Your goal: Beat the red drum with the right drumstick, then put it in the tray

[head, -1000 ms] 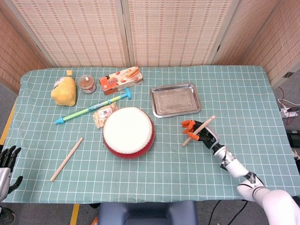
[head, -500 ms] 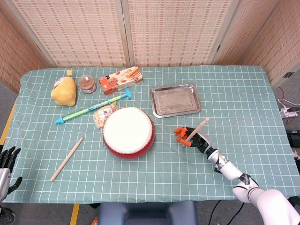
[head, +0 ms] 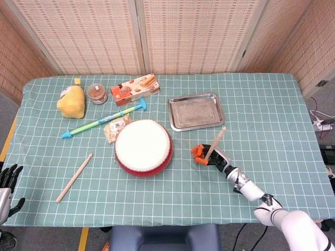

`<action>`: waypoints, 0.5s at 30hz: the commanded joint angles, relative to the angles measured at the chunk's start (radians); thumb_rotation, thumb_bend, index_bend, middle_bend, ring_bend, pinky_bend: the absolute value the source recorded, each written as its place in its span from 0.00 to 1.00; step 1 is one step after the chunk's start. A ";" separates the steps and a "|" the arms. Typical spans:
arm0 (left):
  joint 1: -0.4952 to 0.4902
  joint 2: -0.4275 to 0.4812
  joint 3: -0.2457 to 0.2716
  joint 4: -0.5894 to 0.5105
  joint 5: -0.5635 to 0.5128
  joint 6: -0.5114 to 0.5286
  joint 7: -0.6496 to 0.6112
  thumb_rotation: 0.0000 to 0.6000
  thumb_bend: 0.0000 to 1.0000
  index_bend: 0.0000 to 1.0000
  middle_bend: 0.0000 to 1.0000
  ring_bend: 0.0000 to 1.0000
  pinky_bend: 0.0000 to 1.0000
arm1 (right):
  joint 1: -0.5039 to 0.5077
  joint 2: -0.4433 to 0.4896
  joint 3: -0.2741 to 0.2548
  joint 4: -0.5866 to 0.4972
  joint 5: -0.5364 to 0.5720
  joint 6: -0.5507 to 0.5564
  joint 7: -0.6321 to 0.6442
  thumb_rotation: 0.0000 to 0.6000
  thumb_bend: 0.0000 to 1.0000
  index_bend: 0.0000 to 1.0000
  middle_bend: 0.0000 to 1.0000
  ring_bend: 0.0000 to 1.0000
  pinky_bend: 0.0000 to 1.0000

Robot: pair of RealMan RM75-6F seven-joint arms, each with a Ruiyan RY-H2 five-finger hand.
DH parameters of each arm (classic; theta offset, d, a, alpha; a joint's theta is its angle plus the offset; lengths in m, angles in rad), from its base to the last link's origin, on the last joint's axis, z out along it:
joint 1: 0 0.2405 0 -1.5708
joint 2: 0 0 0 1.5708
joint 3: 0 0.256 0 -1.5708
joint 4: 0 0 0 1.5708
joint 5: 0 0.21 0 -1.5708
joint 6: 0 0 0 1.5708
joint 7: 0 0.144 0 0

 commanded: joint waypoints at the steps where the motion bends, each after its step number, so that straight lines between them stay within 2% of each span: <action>1: -0.001 -0.001 0.001 0.003 0.000 -0.002 -0.004 1.00 0.25 0.00 0.00 0.00 0.00 | 0.007 -0.012 0.005 -0.004 0.007 -0.011 -0.019 0.97 0.24 0.68 0.55 0.62 0.70; 8: -0.001 -0.006 0.002 0.011 -0.002 -0.008 -0.010 1.00 0.25 0.00 0.00 0.00 0.00 | 0.011 -0.029 0.009 -0.010 0.014 -0.019 -0.078 0.97 0.24 0.80 0.75 0.86 0.97; 12: -0.001 -0.008 0.002 0.016 -0.003 -0.007 -0.015 1.00 0.25 0.00 0.00 0.00 0.00 | 0.007 -0.032 0.025 -0.024 0.030 -0.014 -0.129 0.97 0.24 0.93 0.86 0.98 1.00; 15: 0.000 -0.009 0.002 0.019 -0.002 -0.007 -0.017 1.00 0.25 0.00 0.00 0.00 0.00 | 0.002 -0.031 0.038 -0.041 0.043 -0.009 -0.165 0.97 0.24 1.00 0.93 1.00 1.00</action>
